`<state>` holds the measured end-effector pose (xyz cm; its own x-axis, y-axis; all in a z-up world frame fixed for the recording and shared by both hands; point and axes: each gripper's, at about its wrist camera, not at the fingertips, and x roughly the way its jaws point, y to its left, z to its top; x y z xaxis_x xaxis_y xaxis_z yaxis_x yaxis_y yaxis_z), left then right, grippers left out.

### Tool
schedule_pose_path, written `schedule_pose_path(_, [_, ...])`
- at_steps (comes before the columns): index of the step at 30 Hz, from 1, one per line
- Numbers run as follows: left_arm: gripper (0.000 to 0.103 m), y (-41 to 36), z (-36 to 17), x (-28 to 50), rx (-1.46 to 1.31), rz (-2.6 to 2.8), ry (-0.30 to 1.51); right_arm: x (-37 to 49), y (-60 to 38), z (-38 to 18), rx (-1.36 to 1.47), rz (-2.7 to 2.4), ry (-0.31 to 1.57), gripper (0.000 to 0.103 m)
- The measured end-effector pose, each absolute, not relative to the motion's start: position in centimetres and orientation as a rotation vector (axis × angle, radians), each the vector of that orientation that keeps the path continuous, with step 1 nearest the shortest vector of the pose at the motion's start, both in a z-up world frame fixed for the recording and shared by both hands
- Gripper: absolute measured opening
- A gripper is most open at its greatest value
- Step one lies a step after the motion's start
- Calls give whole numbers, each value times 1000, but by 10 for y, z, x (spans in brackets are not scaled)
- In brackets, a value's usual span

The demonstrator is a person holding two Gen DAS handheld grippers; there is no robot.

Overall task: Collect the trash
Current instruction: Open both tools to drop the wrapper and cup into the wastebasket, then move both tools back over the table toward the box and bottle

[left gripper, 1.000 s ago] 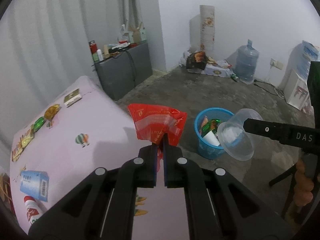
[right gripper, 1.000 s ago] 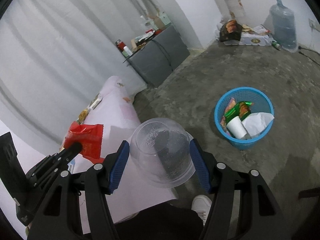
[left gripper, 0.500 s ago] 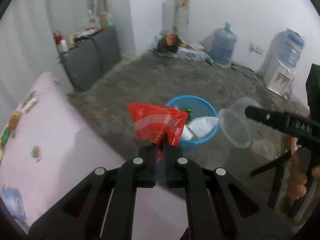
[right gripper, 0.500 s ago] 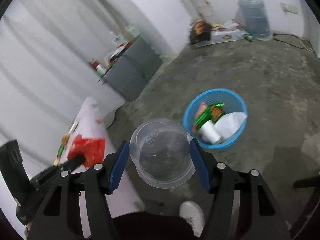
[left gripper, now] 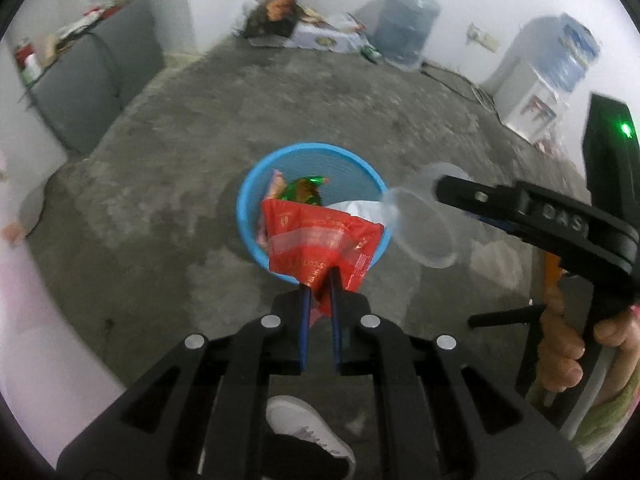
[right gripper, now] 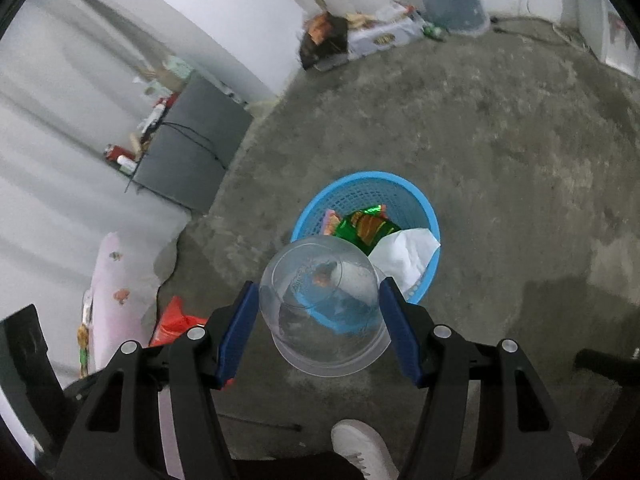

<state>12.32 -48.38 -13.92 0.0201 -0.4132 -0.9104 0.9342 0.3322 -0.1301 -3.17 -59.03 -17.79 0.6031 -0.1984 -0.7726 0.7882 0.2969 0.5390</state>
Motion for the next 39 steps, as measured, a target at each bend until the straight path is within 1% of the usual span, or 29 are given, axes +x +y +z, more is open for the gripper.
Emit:
schedule_pose_path(4, [8, -517, -172, 123, 666, -1164, 1120, -20, -620, -203, 1126, -724, 661, 62])
schedule_pose_path(6, [12, -529, -185, 124, 680, -1174, 1137, -15, -635, -217, 1164, -720, 655, 63])
schedule_pose_path(7, [20, -536, -194, 124, 688, -1187, 1143, -13, -643, -227, 1188, -721, 664, 65])
schedule_pose_path(8, [39, -542, -202, 123, 704, -1193, 1152, -11, -650, -235, 1201, -737, 677, 70])
schedule_pose_path(9, [49, -546, -208, 122, 720, -1185, 1156, -10, -656, -245, 1210, -768, 694, 75])
schedule_pose_path(10, [59, -549, -214, 122, 737, -1168, 1152, -10, -660, -255, 1213, -795, 718, 75])
schedule_pose_path(13, [59, -552, -221, 123, 751, -1151, 1150, -18, -663, -273, 1240, -842, 751, 75])
schedule_pose_path(17, [68, -547, -210, 125, 711, -1148, 1131, -35, -651, -273, 1246, -858, 709, 75])
schedule_pose_path(22, [69, -538, -187, 128, 677, -1133, 1074, -46, -639, -261, 1234, -846, 651, 75])
schedule_pose_path(27, [69, -518, -155, 131, 607, -1145, 1038, -64, -626, -235, 1197, -817, 591, 75])
schedule_pose_path(29, [71, -508, -141, 132, 571, -1168, 1034, -72, -621, -223, 1188, -785, 573, 75])
schedule_pose_path(39, [76, -443, -80, 153, 310, -1246, 1119, -84, -586, -168, 1132, -594, 562, 75])
